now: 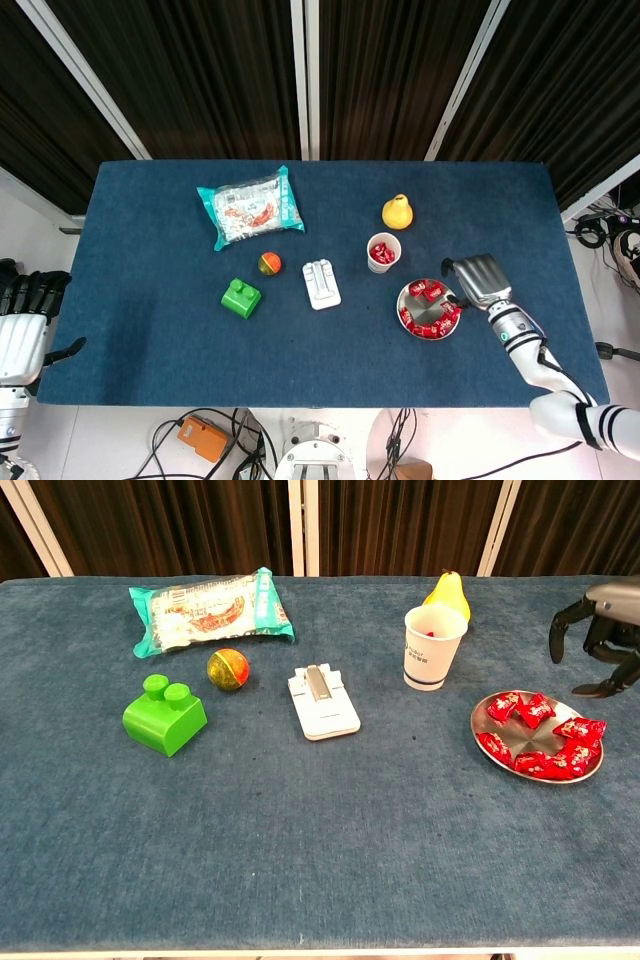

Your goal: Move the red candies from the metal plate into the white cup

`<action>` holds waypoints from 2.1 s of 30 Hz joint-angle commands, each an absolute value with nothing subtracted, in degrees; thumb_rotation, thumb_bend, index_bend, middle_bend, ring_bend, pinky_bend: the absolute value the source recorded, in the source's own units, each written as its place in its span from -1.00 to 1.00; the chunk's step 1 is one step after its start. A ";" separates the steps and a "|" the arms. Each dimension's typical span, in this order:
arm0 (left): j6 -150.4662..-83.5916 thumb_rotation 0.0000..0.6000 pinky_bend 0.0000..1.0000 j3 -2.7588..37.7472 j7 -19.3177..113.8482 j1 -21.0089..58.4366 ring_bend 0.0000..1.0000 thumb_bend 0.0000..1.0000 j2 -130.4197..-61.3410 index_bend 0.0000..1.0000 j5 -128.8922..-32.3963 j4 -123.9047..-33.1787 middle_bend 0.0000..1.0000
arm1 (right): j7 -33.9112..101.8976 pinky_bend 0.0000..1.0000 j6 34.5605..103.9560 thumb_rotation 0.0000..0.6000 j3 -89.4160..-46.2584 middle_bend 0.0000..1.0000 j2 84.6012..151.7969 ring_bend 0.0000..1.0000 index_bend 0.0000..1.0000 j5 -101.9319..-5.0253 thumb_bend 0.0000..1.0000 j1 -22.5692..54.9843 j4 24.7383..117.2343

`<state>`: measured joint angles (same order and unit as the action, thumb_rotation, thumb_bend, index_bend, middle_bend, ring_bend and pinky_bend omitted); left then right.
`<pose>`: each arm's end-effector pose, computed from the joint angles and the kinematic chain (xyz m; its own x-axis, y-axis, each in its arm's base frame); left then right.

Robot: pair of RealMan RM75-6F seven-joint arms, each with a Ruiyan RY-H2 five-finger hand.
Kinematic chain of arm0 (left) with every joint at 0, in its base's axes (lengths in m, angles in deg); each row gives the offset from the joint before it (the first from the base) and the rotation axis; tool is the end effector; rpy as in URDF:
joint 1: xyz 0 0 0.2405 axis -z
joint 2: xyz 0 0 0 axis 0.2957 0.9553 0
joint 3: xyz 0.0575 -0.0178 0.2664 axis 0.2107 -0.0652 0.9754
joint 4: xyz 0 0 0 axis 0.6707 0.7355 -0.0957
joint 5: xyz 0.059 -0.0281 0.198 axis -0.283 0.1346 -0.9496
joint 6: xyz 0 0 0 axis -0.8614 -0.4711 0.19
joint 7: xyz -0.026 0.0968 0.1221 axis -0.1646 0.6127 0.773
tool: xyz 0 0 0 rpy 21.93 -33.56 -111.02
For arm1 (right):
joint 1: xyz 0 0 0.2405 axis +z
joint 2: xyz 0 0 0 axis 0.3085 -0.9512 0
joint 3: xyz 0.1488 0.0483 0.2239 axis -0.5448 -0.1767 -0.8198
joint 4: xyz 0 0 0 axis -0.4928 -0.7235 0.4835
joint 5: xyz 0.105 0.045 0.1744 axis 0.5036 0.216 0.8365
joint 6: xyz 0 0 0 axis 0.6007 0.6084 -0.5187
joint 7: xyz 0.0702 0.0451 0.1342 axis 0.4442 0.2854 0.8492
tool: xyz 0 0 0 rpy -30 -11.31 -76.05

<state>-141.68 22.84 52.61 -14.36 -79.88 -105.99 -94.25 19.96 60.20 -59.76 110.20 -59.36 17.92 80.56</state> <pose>-0.3365 0.1849 0.1657 0.5022 -0.0495 0.8633 0.8648 0.0234 -0.5016 -0.2577 -0.3487 0.0515 0.5685 -0.2938 0.7684 -0.8194 -0.2856 0.4970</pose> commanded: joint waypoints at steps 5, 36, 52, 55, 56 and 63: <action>-142.30 1.00 -1.00 22.83 53.17 -14.74 -0.93 -1.00 -79.39 -0.73 -105.89 -95.12 -0.71 | 20.48 1.00 58.17 1.00 -59.96 0.88 115.50 1.00 0.02 -61.82 -0.18 18.94 74.59; -141.35 1.00 -1.00 23.39 52.92 -14.72 -0.93 -1.00 -78.51 -0.73 -106.12 -95.11 -0.71 | 23.48 1.00 58.58 1.00 -67.54 0.88 114.29 1.00 0.29 -63.20 0.14 22.01 78.93; -139.57 1.00 -1.00 24.51 54.33 -13.75 -0.93 -1.00 -78.17 -0.73 -107.58 -96.79 -0.71 | 15.35 1.00 50.69 1.00 -72.22 0.88 117.77 1.00 0.19 -50.06 0.14 31.25 76.88; -139.77 1.00 -1.00 24.55 54.24 -13.78 -0.93 -1.00 -78.14 -0.73 -107.77 -96.79 -0.71 | 14.69 1.00 50.27 1.00 -71.71 0.88 118.75 1.00 0.08 -49.12 0.14 31.87 76.06; -139.82 1.00 -1.00 24.57 54.23 -13.79 -0.93 -1.00 -78.14 -0.73 -107.82 -96.79 -0.71 | 14.54 1.00 50.26 1.00 -71.57 0.88 118.93 1.00 0.04 -48.99 0.13 31.99 75.93; -139.97 1.00 -1.00 24.72 54.10 -13.79 -0.93 -1.00 -78.16 -0.73 -108.14 -96.82 -0.71 | 13.78 1.00 51.22 1.00 -70.63 0.88 118.39 1.00 -0.32 -48.64 -0.01 31.91 76.40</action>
